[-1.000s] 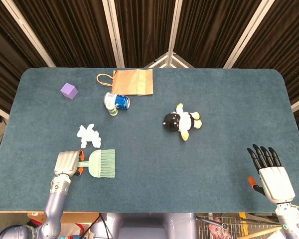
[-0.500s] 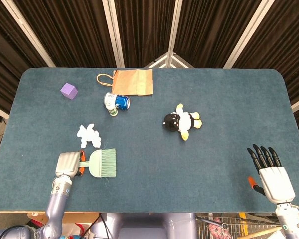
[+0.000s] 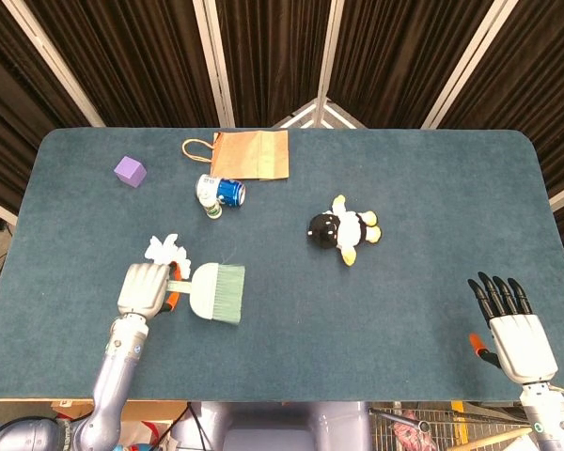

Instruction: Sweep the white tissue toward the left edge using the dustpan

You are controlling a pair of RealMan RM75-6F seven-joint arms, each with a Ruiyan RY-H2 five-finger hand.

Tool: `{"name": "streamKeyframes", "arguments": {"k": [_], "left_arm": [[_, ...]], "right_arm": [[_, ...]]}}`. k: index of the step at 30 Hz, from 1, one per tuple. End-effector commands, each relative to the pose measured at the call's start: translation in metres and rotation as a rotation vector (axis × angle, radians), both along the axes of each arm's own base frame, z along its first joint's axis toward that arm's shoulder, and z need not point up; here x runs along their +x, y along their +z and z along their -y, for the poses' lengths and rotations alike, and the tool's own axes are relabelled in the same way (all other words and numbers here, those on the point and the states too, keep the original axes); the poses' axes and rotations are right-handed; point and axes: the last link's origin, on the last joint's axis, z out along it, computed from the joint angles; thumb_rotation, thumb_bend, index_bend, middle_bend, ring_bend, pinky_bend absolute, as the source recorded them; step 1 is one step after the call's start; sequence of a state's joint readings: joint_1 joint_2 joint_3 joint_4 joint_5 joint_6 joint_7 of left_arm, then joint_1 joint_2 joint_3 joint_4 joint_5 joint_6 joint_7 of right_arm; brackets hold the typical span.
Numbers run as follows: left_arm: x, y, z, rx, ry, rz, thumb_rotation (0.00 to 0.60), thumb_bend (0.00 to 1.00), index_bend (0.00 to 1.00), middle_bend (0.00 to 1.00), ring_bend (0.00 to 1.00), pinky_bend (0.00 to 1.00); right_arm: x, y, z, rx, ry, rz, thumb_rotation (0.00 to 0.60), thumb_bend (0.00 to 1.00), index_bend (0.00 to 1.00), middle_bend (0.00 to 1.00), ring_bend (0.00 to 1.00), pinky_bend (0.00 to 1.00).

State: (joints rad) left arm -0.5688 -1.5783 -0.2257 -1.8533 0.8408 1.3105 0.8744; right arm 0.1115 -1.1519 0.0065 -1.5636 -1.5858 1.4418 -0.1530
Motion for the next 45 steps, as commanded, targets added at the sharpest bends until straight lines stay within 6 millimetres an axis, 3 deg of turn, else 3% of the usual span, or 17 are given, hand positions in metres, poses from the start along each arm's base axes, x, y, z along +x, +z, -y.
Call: {"name": "streamKeyframes", "arguments": {"k": [1,10,15,20,25,34,37,40,45], "left_arm": [[0.015,-0.001,-0.012,0.004,-0.02,-0.015,0.6,0.71,0.79,1.0,1.0,1.0],[0.023,-0.021,-0.047,-0.003,-0.022,-0.135,0.6,0.71,0.79,1.0,1.0,1.0],[0.007,-0.025,-0.059,-0.003,0.007,-0.178,0.6,0.71,0.79,1.0,1.0,1.0],[-0.022,-0.019,-0.064,0.014,0.06,-0.212,0.6,0.71,0.79,1.0,1.0,1.0],[-0.063,0.007,-0.064,0.052,0.124,-0.248,0.6,0.71,0.79,1.0,1.0,1.0],[-0.143,0.101,-0.058,0.205,0.249,-0.326,0.6,0.71,0.79,1.0,1.0,1.0],[-0.152,0.126,-0.058,0.251,0.263,-0.323,0.6,0.71,0.79,1.0,1.0,1.0],[-0.15,0.146,-0.061,0.296,0.253,-0.281,0.6,0.71,0.79,1.0,1.0,1.0],[-0.123,0.149,-0.065,0.315,0.183,-0.157,0.6,0.71,0.79,1.0,1.0,1.0]], "right_arm": [[0.0,0.0,0.0,0.0,-0.001,0.001,0.6,0.32,0.0,0.0,0.0,0.0],[-0.003,0.001,0.002,-0.005,-0.022,0.015,0.6,0.32,0.0,0.0,0.0,0.0],[-0.004,0.0,0.003,-0.002,-0.024,0.015,0.6,0.32,0.0,0.0,0.0,0.0],[-0.003,-0.001,0.002,-0.001,-0.021,0.011,0.6,0.32,0.0,0.0,0.0,0.0],[-0.002,-0.001,0.001,-0.002,-0.017,0.007,0.6,0.32,0.0,0.0,0.0,0.0],[0.001,-0.002,0.0,0.004,-0.004,-0.002,0.6,0.32,0.0,0.0,0.0,0.0],[0.001,-0.003,0.0,0.006,-0.003,-0.003,0.6,0.32,0.0,0.0,0.0,0.0],[0.002,-0.004,0.001,0.008,-0.001,-0.004,0.6,0.32,0.0,0.0,0.0,0.0],[0.003,-0.006,0.002,0.013,0.001,-0.006,0.6,0.32,0.0,0.0,0.0,0.0]]}}
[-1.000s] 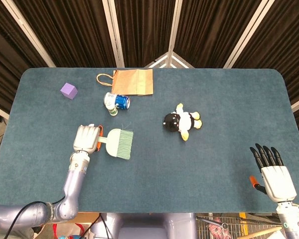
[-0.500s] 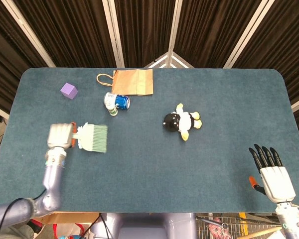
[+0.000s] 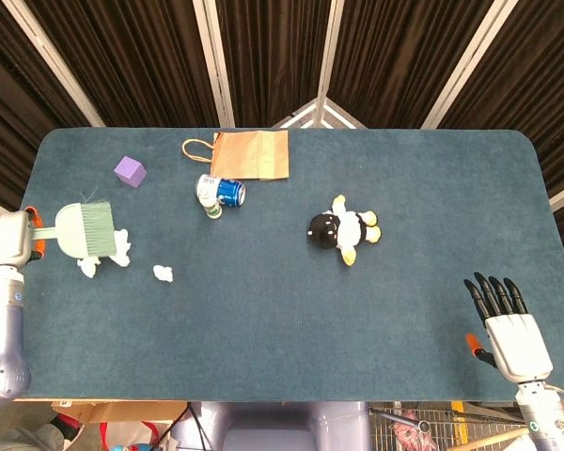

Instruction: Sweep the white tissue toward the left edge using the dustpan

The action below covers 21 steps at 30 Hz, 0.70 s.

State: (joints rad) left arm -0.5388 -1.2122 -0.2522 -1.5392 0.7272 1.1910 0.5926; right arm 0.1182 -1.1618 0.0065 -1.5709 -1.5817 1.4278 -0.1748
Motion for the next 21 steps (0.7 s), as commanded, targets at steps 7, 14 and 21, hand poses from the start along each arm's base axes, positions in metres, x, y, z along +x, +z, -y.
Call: {"name": "streamKeyframes", "arguments": {"k": [7,14,21], "left_arm": [[0.062,-0.052,0.007,-0.145,-0.163,0.116,0.6,0.71,0.79,1.0,1.0,1.0],[0.084,-0.117,0.029,-0.294,-0.196,0.099,0.6,0.71,0.79,1.0,1.0,1.0],[0.075,-0.143,0.037,-0.325,-0.168,0.051,0.6,0.71,0.79,1.0,1.0,1.0]], "right_arm": [[0.0,-0.001,0.002,0.004,0.001,0.002,0.6,0.32,0.0,0.0,0.0,0.0],[-0.002,0.0,0.001,0.005,-0.006,0.005,0.6,0.32,0.0,0.0,0.0,0.0],[-0.002,0.002,0.0,0.001,-0.013,0.006,0.6,0.32,0.0,0.0,0.0,0.0]]}}
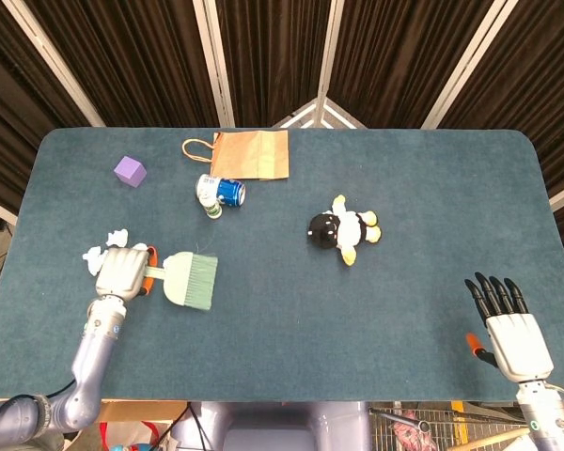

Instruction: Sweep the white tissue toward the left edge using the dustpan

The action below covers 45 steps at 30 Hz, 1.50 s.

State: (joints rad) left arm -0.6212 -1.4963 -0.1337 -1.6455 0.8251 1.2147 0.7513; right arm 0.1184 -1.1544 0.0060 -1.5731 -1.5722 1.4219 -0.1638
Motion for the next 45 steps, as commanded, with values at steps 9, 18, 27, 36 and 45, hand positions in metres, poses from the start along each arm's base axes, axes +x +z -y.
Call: {"name": "streamKeyframes", "arguments": {"k": [9,18,27,36,45], "left_arm": [[-0.056,0.039,-0.012,0.114,0.113,-0.113,0.6,0.71,0.79,1.0,1.0,1.0],[-0.089,0.125,-0.026,0.286,0.166,-0.127,0.6,0.71,0.79,1.0,1.0,1.0],[-0.066,0.141,-0.026,0.307,0.138,0.051,0.6,0.71,0.79,1.0,1.0,1.0],[-0.033,0.075,-0.015,0.131,0.044,0.044,0.6,0.71,0.79,1.0,1.0,1.0],[-0.037,0.028,-0.01,0.066,0.071,-0.011,0.6,0.71,0.79,1.0,1.0,1.0]], "right_arm": [[0.0,0.002,-0.002,-0.005,-0.006,0.003,0.6,0.32,0.0,0.0,0.0,0.0],[0.0,-0.002,-0.001,0.002,-0.018,-0.003,0.6,0.32,0.0,0.0,0.0,0.0],[-0.001,-0.001,-0.001,-0.003,-0.017,-0.01,0.6,0.32,0.0,0.0,0.0,0.0],[-0.001,-0.003,0.0,0.004,-0.016,-0.015,0.6,0.32,0.0,0.0,0.0,0.0],[-0.001,0.001,-0.001,-0.003,-0.015,-0.006,0.6,0.32,0.0,0.0,0.0,0.0]]}}
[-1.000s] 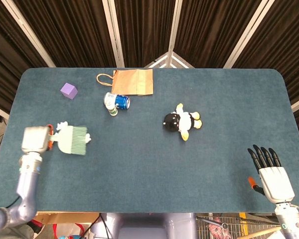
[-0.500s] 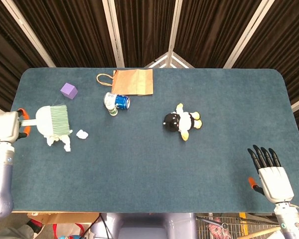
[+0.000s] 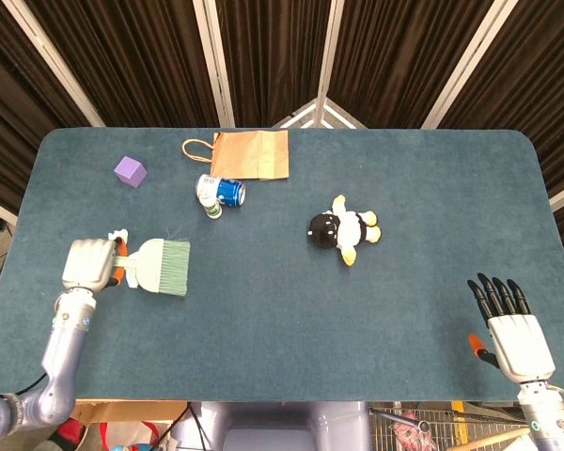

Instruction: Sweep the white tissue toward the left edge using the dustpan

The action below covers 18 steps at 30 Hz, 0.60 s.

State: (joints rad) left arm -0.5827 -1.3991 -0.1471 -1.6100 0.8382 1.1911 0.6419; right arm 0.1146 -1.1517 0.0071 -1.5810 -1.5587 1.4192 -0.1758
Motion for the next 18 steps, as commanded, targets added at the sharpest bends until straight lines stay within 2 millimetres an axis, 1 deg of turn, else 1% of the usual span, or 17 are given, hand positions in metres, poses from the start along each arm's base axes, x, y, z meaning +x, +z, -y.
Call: {"name": "streamKeyframes", "arguments": {"k": [1,5,7,10,13,16,18], "left_arm": [[-0.009,-0.012,-0.001,-0.009,0.031,-0.03,0.6,0.71,0.79,1.0,1.0,1.0],[-0.025,-0.01,-0.005,0.014,0.068,-0.065,0.6,0.71,0.79,1.0,1.0,1.0],[-0.034,-0.001,-0.008,0.039,0.081,-0.09,0.6,0.71,0.79,1.0,1.0,1.0],[-0.051,0.019,-0.011,0.083,0.104,-0.132,0.6,0.71,0.79,1.0,1.0,1.0],[-0.073,0.046,-0.012,0.132,0.141,-0.178,0.6,0.71,0.79,1.0,1.0,1.0],[-0.096,0.075,-0.009,0.182,0.195,-0.198,0.6,0.71,0.79,1.0,1.0,1.0],[-0.105,0.089,-0.007,0.208,0.218,-0.196,0.6,0.71,0.79,1.0,1.0,1.0]], "right_arm": [[0.0,0.0,-0.001,0.001,0.0,0.001,0.6,0.32,0.0,0.0,0.0,0.0],[0.0,0.0,-0.001,0.0,-0.002,0.001,0.6,0.32,0.0,0.0,0.0,0.0],[0.0,0.0,-0.001,0.0,-0.003,0.0,0.6,0.32,0.0,0.0,0.0,0.0],[0.0,0.0,0.0,-0.002,-0.001,-0.001,0.6,0.32,0.0,0.0,0.0,0.0],[0.0,0.0,-0.001,0.0,-0.002,-0.004,0.6,0.32,0.0,0.0,0.0,0.0],[0.001,-0.001,0.0,0.0,0.0,-0.005,0.6,0.32,0.0,0.0,0.0,0.0],[0.001,-0.001,-0.001,0.002,0.0,-0.007,0.6,0.32,0.0,0.0,0.0,0.0]]}}
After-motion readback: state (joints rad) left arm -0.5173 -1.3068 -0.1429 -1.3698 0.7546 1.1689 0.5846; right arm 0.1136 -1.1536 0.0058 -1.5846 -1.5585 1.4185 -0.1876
